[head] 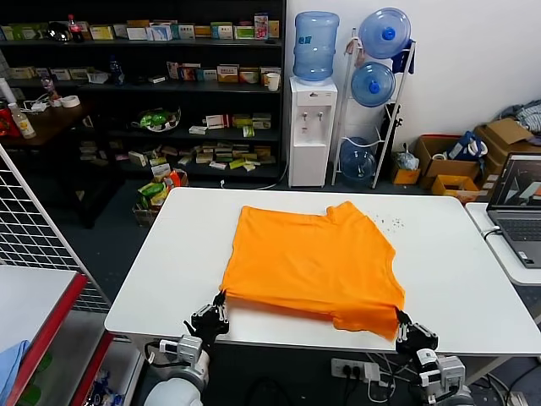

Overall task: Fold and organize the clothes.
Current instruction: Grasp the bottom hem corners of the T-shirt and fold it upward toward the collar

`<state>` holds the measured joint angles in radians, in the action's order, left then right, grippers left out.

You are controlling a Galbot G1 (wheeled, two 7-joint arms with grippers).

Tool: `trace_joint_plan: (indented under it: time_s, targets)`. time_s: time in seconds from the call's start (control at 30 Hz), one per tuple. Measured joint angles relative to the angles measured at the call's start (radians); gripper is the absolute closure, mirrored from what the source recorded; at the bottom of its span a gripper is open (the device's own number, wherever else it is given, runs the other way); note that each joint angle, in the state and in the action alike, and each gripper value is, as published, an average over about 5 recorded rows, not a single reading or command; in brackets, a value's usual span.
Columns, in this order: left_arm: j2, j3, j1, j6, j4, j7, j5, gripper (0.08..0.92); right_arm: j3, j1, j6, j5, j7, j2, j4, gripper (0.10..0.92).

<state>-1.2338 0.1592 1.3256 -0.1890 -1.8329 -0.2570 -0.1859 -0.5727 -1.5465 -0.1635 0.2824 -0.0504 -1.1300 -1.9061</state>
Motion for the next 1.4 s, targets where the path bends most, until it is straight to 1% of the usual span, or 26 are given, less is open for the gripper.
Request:
trace_joint_plan:
  time_s: [0.43, 0.63, 0.87, 0.93, 1.03, 1.2, 1.4]
  targets:
    - [-0.011, -0.055, -0.156, 0.012, 0.159, 0.002, 0.03, 0.905, 0.068, 0.233, 0.005, 0.035, 0.01, 0.042, 0.185, 0.901]
    - [-0.013, -0.091, -0.228, 0.013, 0.227, 0.003, 0.036, 0.905, 0.108, 0.331, 0.006, 0.038, 0.022, 0.041, 0.275, 0.901]
    - [-0.034, -0.119, -0.297, 0.02, 0.292, 0.004, 0.039, 0.905, 0.139, 0.423, 0.023, 0.023, 0.041, 0.021, 0.374, 0.895]
    - [-0.038, -0.124, -0.31, 0.022, 0.303, 0.002, 0.04, 0.898, 0.144, 0.438, 0.026, 0.017, 0.043, 0.016, 0.392, 0.866]
    - [-0.04, -0.127, -0.318, 0.022, 0.31, -0.002, 0.041, 0.845, 0.148, 0.448, 0.025, 0.014, 0.048, 0.013, 0.405, 0.784]
    - [-0.027, -0.124, -0.31, 0.021, 0.306, -0.008, 0.037, 0.701, 0.148, 0.437, 0.008, 0.009, 0.053, 0.02, 0.396, 0.637]
    - [0.004, -0.111, -0.277, 0.019, 0.275, -0.012, 0.021, 0.527, 0.131, 0.389, -0.025, 0.005, 0.056, 0.04, 0.352, 0.481]
